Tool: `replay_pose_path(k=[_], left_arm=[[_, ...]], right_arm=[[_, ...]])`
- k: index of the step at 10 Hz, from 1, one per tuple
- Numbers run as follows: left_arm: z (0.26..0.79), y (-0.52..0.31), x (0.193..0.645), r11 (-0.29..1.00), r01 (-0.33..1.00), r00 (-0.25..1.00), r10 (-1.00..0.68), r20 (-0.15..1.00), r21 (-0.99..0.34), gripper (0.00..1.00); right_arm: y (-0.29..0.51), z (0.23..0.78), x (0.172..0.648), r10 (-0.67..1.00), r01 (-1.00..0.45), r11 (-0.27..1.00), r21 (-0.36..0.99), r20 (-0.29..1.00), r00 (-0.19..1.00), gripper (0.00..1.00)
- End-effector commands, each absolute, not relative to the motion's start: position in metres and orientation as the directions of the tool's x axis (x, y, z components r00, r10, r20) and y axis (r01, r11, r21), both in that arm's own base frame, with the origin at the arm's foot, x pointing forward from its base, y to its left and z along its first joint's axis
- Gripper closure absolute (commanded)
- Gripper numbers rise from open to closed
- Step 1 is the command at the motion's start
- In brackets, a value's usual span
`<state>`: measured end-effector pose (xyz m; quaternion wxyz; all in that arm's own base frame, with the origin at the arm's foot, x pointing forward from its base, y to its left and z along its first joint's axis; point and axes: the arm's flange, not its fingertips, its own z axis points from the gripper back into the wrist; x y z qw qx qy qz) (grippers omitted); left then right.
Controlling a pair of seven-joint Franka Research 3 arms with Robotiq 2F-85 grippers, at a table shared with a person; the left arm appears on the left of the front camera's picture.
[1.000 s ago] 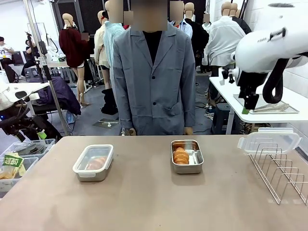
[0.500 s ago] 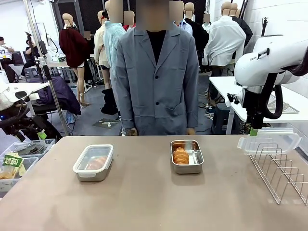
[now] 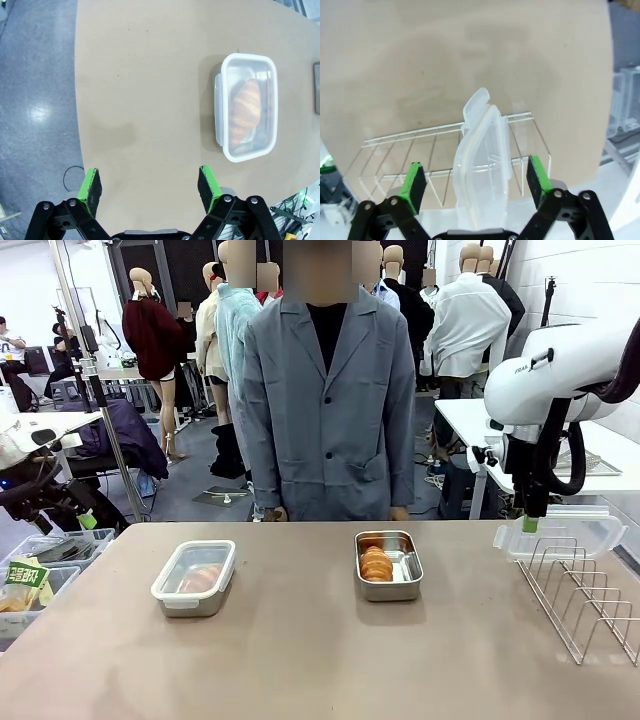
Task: Place the bread in airtight containers.
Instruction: Pick up one Airtight Container lid and hand it to the human.
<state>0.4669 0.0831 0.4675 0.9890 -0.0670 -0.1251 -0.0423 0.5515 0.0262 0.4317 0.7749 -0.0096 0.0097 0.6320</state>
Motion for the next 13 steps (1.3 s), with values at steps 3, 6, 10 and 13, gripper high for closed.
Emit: replay_pose_path(k=[3,6,10,13], left_arm=[[0.468,0.084,0.466,0.991,0.089,0.967,-0.061,0.247,-0.101,0.0],[0.468,0.084,0.466,0.991,0.089,0.967,-0.061,0.247,-0.101,0.0],[0.468,0.084,0.466,0.991,0.089,0.967,-0.061,0.247,-0.101,0.0],[0.468,0.084,0.466,0.991,0.089,0.967,-0.061,0.247,-0.101,0.0]], right_arm=[[0.014,0.412,0.555,0.967,-0.976,0.216,-0.015,-0.137,0.216,0.0],[0.007,0.413,0.555,0.955,-0.969,0.247,-0.024,-0.165,0.247,0.22],[0.002,0.418,0.553,0.945,-0.96,0.278,-0.033,-0.17,0.28,0.93],[0.002,0.425,0.552,0.942,-0.957,0.287,-0.042,-0.169,0.29,1.0]])
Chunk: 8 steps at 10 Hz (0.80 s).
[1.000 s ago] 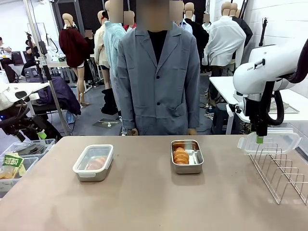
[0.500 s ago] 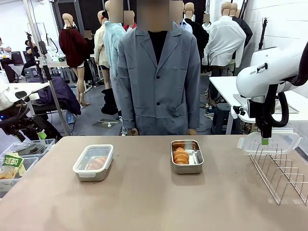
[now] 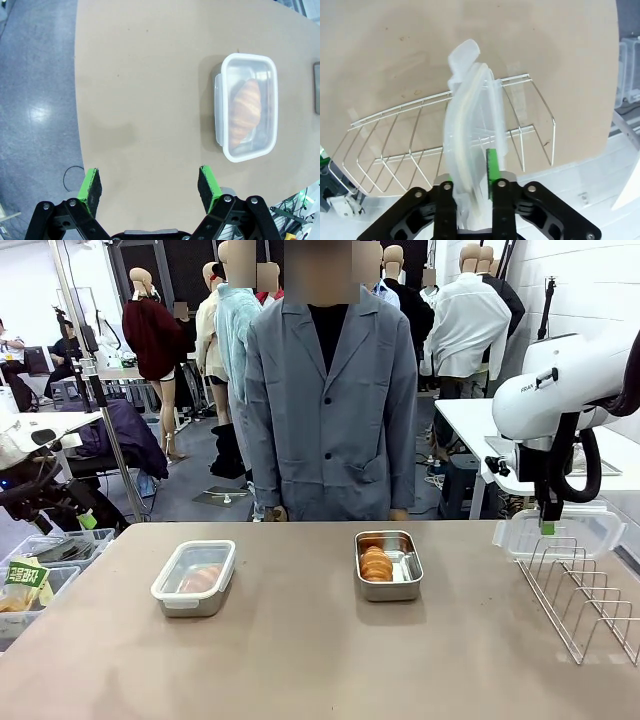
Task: Place the bread in airtight containers.
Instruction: Pick up one Airtight Container lid and hand it to the human.
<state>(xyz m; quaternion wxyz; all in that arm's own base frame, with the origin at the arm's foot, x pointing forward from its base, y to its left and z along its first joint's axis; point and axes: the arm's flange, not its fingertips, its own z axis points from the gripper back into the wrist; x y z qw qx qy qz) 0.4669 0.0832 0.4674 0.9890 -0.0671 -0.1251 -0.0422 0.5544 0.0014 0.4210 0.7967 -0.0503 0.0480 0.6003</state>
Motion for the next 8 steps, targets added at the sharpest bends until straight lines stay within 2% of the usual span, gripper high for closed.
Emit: replay_pose_path(k=[1,4,8], left_arm=[[0.468,0.084,0.466,0.991,0.089,0.967,-0.061,0.247,-0.101,0.0],[0.468,0.084,0.466,0.991,0.089,0.967,-0.061,0.247,-0.101,0.0],[0.468,0.084,0.466,0.991,0.089,0.967,-0.061,0.247,-0.101,0.0]], right_arm=[[0.002,0.43,0.551,0.94,-0.955,0.292,-0.048,-0.171,0.296,1.0],[0.008,0.455,0.538,0.951,-0.958,0.269,-0.104,-0.131,0.281,1.0],[0.045,0.556,0.478,0.997,-0.908,0.034,-0.418,-0.043,0.057,1.0]])
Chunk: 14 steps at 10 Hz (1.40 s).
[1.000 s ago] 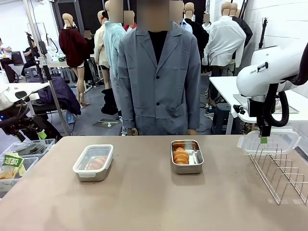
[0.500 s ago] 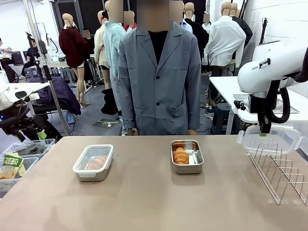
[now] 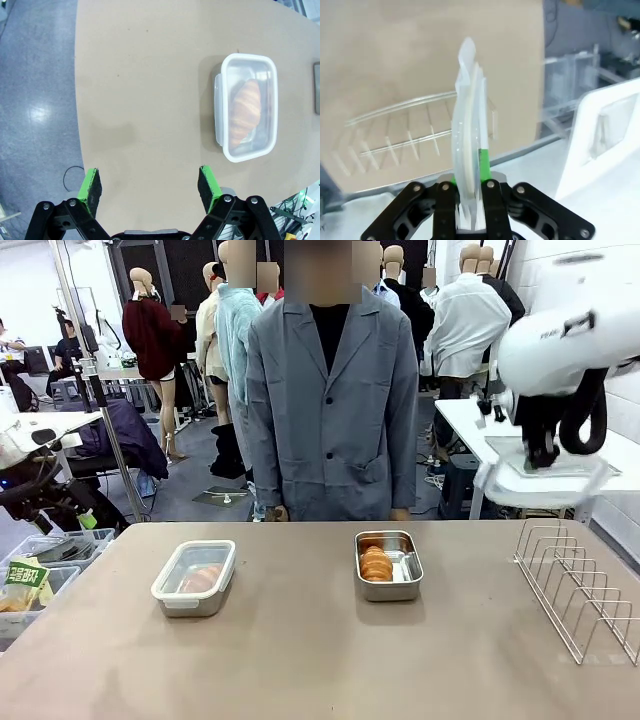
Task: Place the bread in airtight containers.
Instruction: Pick up one Airtight Container lid and hand it to the human, then release when the human grabs the Airtight Container lid.
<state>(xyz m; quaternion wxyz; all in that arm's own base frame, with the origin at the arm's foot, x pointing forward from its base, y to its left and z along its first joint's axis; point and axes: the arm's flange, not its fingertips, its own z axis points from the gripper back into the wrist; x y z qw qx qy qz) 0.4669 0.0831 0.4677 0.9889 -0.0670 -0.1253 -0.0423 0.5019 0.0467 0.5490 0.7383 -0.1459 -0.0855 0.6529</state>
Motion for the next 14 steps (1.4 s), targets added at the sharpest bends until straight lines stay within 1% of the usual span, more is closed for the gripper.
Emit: replay_pose_path(k=[1,2,4,5,6,7,9,14], left_arm=[[0.468,0.084,0.466,0.991,0.089,0.967,-0.061,0.247,-0.101,0.0],[0.468,0.084,0.466,0.991,0.089,0.967,-0.061,0.247,-0.101,0.0],[0.468,0.084,0.466,0.991,0.089,0.967,-0.061,0.247,-0.101,0.0],[0.468,0.084,0.466,0.991,0.089,0.967,-0.061,0.247,-0.101,0.0],[0.468,0.084,0.466,0.991,0.089,0.967,-0.061,0.247,-0.101,0.0],[0.468,0.084,0.466,0.991,0.089,0.967,-0.061,0.247,-0.101,0.0],[0.468,0.084,0.466,0.991,0.089,0.967,-0.061,0.247,-0.101,0.0],[0.468,0.084,0.466,0.991,0.089,0.967,-0.061,0.247,-0.101,0.0]], right_arm=[[0.05,0.582,0.465,1.0,-0.874,-0.022,-0.486,-0.022,-0.013,1.0],[0.055,0.61,0.456,0.998,-0.832,-0.046,-0.553,0.017,-0.066,1.0],[0.069,0.659,0.45,0.979,-0.763,-0.067,-0.643,0.106,-0.175,1.0],[0.083,0.68,0.456,0.958,-0.737,-0.058,-0.673,0.17,-0.23,1.0],[0.101,0.695,0.466,0.942,-0.727,-0.047,-0.685,0.212,-0.261,1.0],[0.125,0.706,0.482,0.933,-0.725,-0.02,-0.688,0.248,-0.262,1.0],[0.16,0.709,0.503,0.924,-0.748,-0.048,-0.661,0.255,-0.285,1.0],[0.182,0.704,0.513,0.934,-0.768,-0.046,-0.638,0.246,-0.26,1.0]])
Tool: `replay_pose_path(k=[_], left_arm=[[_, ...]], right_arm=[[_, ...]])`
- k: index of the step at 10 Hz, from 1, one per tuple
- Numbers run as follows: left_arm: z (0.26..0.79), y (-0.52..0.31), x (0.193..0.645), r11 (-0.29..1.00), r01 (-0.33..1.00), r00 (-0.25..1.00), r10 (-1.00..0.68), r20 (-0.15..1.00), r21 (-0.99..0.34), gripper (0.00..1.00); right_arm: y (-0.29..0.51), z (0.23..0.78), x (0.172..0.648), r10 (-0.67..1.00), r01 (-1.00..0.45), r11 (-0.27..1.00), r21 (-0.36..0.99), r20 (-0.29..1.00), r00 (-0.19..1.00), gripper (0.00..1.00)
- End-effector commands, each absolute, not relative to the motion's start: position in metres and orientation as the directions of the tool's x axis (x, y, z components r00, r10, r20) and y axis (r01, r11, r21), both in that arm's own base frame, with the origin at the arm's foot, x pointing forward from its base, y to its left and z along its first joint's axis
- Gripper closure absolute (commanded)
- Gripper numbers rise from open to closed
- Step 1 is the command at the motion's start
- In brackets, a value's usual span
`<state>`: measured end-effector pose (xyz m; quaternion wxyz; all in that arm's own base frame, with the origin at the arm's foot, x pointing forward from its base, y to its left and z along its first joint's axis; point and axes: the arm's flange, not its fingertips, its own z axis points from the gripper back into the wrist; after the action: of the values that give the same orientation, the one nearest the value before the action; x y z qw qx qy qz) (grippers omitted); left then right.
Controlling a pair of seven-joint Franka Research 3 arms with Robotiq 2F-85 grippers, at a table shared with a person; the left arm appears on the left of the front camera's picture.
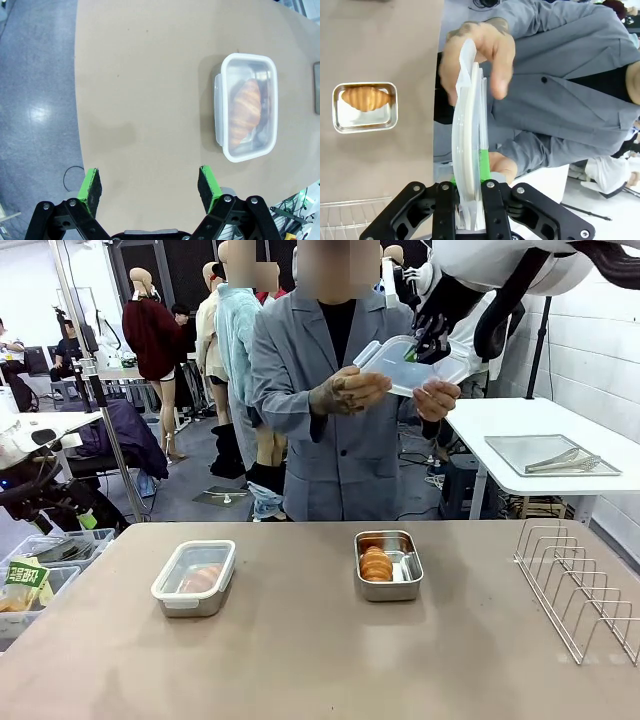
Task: Place the bread in airtight containers.
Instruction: Release when the human grabs the Airtight Container lid.
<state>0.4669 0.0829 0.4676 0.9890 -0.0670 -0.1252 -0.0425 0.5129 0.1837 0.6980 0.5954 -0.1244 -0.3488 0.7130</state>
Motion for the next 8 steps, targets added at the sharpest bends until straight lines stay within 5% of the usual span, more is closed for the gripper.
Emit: replay_pose_path(k=[1,6,7,8], left_arm=[[0.468,0.084,0.466,0.991,0.089,0.967,-0.061,0.247,-0.101,0.0],[0.468,0.084,0.466,0.991,0.089,0.967,-0.061,0.247,-0.101,0.0],[0.468,0.084,0.466,0.991,0.089,0.967,-0.061,0.247,-0.101,0.0],[0.468,0.084,0.466,0.991,0.089,0.967,-0.061,0.247,-0.101,0.0]], right_arm=[[0.183,0.704,0.513,0.936,-0.771,-0.036,-0.635,0.249,-0.248,1.0],[0.185,0.703,0.516,0.94,-0.795,-0.062,-0.603,0.232,-0.249,1.0],[0.182,0.704,0.515,0.937,-0.807,-0.077,-0.586,0.234,-0.259,0.92],[0.172,0.708,0.509,0.931,-0.833,-0.1,-0.543,0.245,-0.272,0.74]])
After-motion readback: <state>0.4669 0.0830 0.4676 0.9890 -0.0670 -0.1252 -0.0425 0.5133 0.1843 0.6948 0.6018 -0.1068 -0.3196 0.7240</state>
